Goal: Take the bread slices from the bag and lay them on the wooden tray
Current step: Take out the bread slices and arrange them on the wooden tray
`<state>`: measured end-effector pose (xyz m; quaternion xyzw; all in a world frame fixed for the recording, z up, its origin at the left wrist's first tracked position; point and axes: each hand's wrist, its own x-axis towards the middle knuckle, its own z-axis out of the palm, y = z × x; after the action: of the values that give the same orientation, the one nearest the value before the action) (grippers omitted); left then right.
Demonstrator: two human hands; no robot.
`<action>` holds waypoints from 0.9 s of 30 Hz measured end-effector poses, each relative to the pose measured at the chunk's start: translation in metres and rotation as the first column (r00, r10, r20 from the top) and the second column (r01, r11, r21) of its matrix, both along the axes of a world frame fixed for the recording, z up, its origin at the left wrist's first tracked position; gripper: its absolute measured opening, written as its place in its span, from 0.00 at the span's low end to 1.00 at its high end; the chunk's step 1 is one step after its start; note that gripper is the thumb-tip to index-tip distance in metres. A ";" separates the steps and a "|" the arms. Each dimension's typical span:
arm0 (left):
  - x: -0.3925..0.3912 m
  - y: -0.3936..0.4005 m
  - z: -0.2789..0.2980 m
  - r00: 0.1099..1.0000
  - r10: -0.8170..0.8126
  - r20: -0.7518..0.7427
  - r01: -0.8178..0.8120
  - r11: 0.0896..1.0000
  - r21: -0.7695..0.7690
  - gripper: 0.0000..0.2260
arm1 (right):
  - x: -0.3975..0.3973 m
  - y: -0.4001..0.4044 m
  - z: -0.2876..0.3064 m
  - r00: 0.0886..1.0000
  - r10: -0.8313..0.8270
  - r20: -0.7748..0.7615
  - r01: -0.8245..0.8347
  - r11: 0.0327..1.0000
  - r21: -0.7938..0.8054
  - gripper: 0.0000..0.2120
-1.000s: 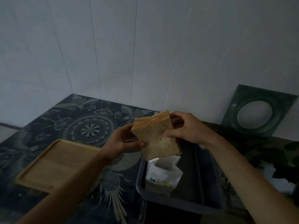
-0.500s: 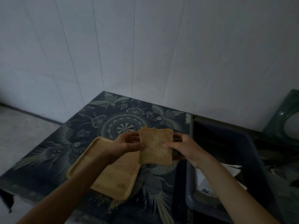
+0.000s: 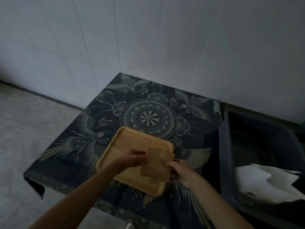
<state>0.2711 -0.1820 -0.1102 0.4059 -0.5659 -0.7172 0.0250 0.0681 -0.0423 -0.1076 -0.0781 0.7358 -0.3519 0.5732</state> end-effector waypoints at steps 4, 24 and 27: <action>0.000 -0.002 -0.025 0.988 0.117 0.098 -0.123 0.991 0.049 0.27 | 0.009 -0.004 -0.029 0.995 -0.064 0.078 0.057 0.995 0.080 0.21; -0.006 0.024 -0.042 0.961 0.129 0.246 -0.113 0.991 -0.076 0.12 | 0.020 0.005 -0.052 0.997 -0.069 0.046 0.069 0.998 0.003 0.13; -0.008 0.030 -0.044 0.957 0.123 0.261 -0.076 0.980 -0.184 0.08 | 0.019 0.010 -0.053 0.996 -0.090 -0.007 0.090 0.995 -0.051 0.15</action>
<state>0.2634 -0.1523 -0.1544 0.5246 -0.6024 -0.6012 0.0185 0.0872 -0.0323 -0.1608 -0.0609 0.7321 -0.3955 0.5513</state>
